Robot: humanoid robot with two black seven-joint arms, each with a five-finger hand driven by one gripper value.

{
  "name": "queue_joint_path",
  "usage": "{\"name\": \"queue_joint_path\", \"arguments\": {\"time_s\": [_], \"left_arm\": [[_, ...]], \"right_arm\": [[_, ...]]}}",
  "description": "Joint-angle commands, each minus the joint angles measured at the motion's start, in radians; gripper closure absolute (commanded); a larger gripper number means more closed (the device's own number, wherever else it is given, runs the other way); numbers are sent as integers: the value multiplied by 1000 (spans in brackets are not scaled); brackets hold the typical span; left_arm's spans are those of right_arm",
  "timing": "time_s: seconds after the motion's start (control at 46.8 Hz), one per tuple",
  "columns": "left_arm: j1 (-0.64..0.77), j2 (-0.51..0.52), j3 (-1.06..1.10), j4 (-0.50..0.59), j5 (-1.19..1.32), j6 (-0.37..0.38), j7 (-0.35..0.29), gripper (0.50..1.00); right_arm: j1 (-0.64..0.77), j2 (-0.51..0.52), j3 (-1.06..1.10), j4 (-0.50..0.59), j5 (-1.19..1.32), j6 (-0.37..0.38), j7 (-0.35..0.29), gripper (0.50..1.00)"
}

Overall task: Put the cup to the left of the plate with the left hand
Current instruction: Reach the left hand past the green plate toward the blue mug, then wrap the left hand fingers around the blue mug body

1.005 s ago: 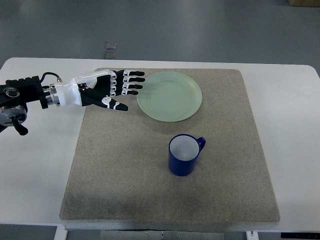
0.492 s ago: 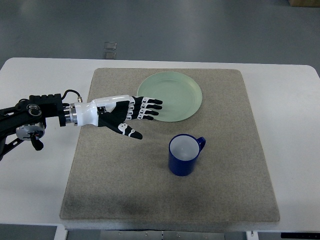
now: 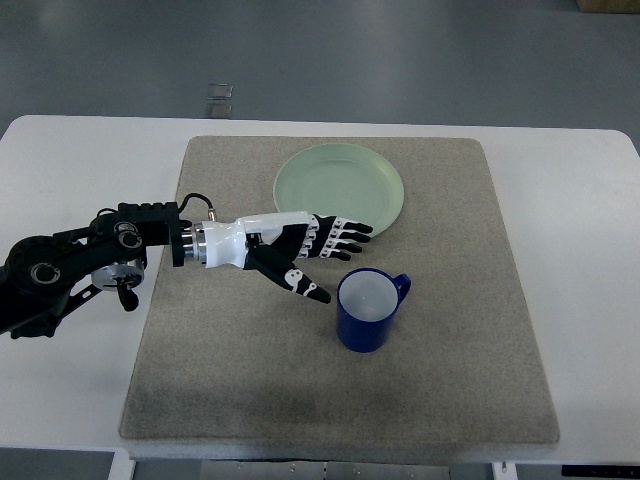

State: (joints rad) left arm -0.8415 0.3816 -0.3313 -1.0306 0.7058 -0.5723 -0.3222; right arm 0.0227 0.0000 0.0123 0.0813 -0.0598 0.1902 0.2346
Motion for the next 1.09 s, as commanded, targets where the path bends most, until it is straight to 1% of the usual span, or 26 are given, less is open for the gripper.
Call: {"name": "queue_joint_path", "arguments": {"time_s": [0.0,0.406,0.599,0.77,1.069], "left_arm": [[-1,-21,0,7,0,2,0,504],[2,-27,0,1,0,-6,-1,504],[5,29,-2,-6,-3,-39,-6,504],[30,63,2,-48,-3,-39,-6,504],[50,60,3,-101,3,-39,-6,504]], "right_arm": [[0,0,0,0,0,0,0,568],[0,0,0,0,0,0,0,568],[-1,0,0,0,0,0,0,568],[0,0,0,0,0,0,0,568],[0,0,0,0,0,0,0,568]]}}
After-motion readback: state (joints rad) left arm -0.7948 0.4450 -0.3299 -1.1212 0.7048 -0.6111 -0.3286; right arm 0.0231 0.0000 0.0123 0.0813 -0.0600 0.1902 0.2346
